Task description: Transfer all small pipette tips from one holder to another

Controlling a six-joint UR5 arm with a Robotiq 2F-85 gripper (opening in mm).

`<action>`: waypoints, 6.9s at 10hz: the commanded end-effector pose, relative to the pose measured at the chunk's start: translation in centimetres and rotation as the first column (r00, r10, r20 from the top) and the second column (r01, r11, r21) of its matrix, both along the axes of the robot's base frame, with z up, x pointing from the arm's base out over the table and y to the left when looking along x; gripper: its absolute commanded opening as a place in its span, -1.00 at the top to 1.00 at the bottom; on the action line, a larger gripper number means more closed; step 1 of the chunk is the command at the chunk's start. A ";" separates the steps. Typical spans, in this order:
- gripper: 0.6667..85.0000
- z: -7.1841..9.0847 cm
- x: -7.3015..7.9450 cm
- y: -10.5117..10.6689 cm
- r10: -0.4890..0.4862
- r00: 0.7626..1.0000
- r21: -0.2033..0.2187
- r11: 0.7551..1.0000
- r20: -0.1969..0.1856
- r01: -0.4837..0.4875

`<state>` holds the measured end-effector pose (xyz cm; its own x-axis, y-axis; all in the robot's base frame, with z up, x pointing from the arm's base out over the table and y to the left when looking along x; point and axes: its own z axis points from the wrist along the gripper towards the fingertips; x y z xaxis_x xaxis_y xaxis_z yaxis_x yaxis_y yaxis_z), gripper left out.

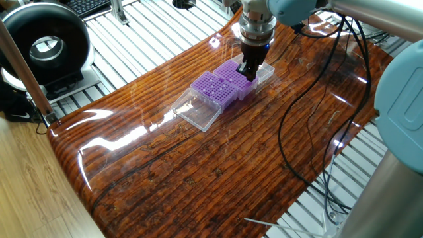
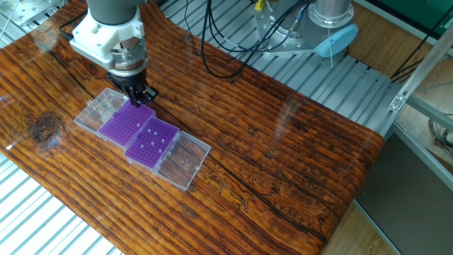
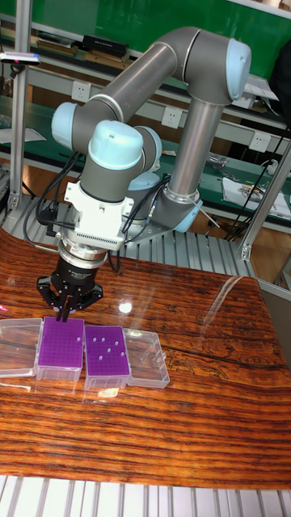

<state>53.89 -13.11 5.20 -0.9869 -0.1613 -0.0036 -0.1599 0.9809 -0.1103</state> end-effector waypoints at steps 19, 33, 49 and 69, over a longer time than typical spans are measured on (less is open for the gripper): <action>0.62 0.2 0.0 0.1 -0.007 1.000 0.005 1.000 -0.004 0.007; 0.62 0.3 -0.1 0.1 -0.002 1.000 0.004 1.000 -0.006 0.002; 0.60 4.8 0.6 5.2 0.069 0.998 0.115 0.991 -0.014 -0.067; 0.57 0.8 5.0 7.9 0.139 0.984 0.141 0.978 0.110 -0.154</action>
<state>58.34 -5.49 6.38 -0.9469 -0.2999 -0.1162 -0.3021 0.9533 0.0017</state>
